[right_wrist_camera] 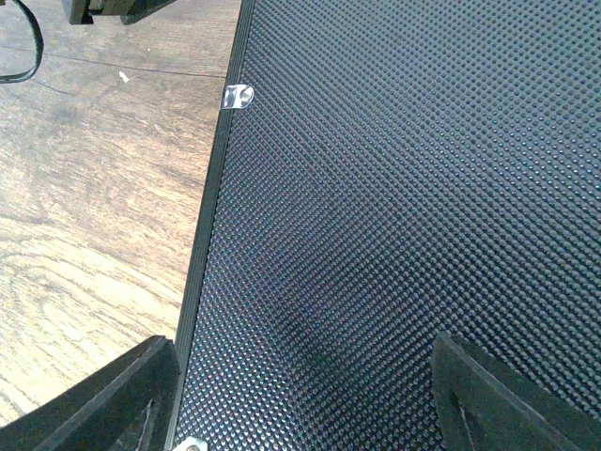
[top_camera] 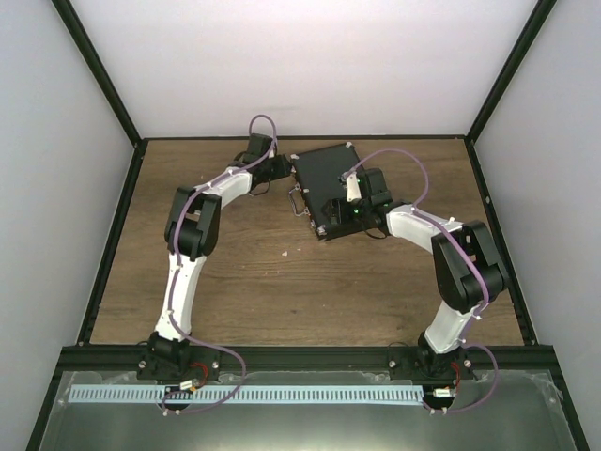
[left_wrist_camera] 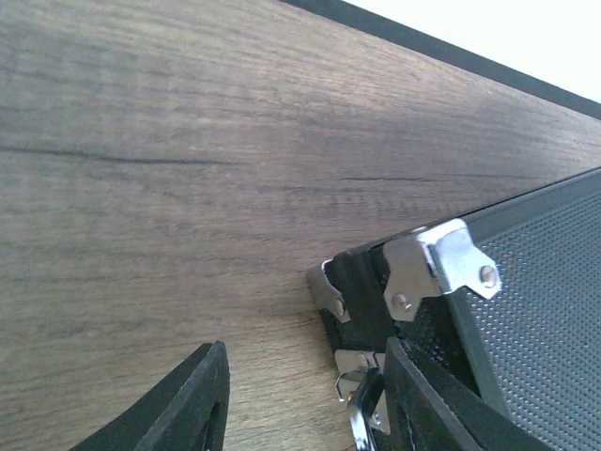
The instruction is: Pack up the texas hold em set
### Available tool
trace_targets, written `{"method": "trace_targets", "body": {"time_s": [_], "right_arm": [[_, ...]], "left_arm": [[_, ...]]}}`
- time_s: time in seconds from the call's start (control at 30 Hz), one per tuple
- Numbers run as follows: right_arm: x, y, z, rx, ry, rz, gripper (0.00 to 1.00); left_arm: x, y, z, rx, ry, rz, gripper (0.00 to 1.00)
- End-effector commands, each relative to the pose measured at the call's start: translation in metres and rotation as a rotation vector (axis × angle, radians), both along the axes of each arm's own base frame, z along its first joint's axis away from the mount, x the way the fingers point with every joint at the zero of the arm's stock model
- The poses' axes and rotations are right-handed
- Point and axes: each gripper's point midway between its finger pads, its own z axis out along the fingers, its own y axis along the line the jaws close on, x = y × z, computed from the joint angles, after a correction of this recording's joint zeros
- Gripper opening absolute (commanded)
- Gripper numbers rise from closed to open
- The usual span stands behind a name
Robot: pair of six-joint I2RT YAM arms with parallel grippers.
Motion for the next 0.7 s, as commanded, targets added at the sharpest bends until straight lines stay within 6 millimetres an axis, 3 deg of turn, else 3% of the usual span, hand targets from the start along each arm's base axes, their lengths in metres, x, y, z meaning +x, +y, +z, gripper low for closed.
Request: {"method": "trace_targets", "body": {"time_s": [0.0, 0.27, 0.67], "right_arm": [[-0.005, -0.001, -0.019, -0.039, 0.060, 0.004, 0.75], [-0.002, 0.001, -0.015, -0.035, 0.056, 0.006, 0.75], [-0.001, 0.003, -0.010, -0.025, 0.050, 0.011, 0.75]], "left_arm": [[0.002, 0.008, -0.017, 0.056, 0.030, 0.011, 0.44], [-0.009, 0.011, -0.041, 0.089, 0.091, 0.031, 0.32], [-0.023, 0.022, -0.061, 0.096, 0.144, 0.088, 0.36]]}}
